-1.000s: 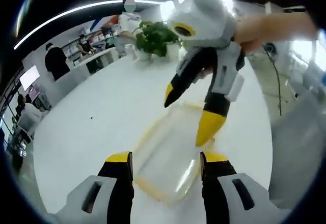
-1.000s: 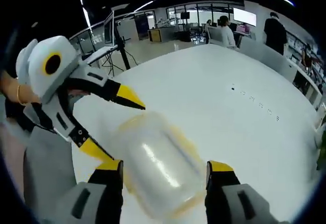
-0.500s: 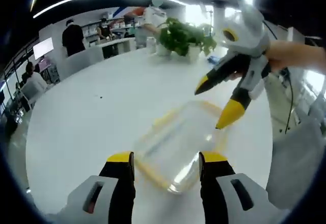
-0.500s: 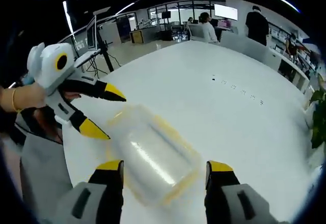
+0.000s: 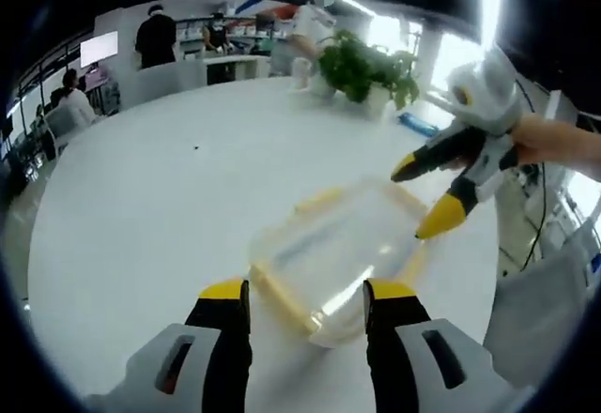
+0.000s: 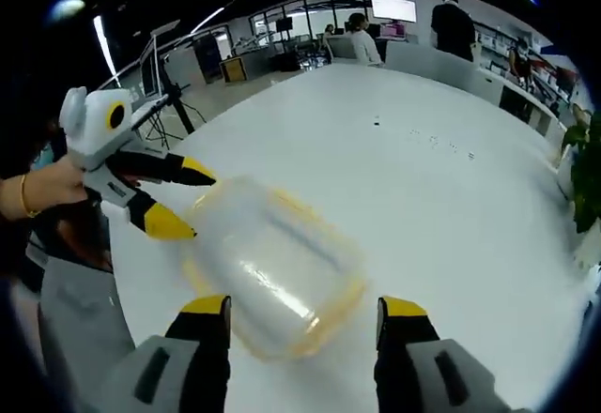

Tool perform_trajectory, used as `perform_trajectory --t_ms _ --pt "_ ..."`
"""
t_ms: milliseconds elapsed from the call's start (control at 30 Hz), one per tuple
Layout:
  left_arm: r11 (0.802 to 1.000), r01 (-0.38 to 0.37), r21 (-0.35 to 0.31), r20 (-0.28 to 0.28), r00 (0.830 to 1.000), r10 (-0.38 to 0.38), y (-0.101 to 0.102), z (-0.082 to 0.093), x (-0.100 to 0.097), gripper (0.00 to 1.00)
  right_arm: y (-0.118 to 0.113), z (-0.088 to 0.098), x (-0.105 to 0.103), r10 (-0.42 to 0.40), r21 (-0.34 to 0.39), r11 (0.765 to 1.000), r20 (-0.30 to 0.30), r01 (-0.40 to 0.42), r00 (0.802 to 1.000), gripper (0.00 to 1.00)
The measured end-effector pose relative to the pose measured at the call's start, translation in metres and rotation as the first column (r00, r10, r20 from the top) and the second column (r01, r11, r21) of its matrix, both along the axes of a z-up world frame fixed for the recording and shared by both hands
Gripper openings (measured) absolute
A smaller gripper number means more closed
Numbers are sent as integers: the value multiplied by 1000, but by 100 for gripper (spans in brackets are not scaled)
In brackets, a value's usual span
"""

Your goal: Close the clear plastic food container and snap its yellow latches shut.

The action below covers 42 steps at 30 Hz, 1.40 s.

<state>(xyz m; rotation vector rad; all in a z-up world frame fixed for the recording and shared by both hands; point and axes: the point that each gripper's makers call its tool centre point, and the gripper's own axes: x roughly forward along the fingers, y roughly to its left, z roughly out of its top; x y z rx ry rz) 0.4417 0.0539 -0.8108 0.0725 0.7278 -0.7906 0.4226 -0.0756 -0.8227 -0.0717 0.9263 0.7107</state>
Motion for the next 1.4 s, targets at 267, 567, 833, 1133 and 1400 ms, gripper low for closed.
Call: perform_trajectory --t_ms 267,567,833,1133,1400 --pt "995 -68 -70 -91 994 62 1 -7 -3 45 5 -3 -3 -51 78 995 -40 54 998 57" --pt "990 -102 -92 -127 988 90 -2 -9 -5 43 10 -3 -2 -79 91 992 -45 83 996 57" --pt "989 -124 -86 -133 985 112 -4 -9 -6 41 13 -4 1 -115 77 990 -67 120 991 55" --pt "986 -139 -88 -160 979 123 -6 -9 -5 39 13 -7 2 -112 77 989 -132 123 985 53" --pt "988 -142 -62 -187 974 129 -12 -20 -6 37 17 -10 2 -129 97 985 -137 143 982 52"
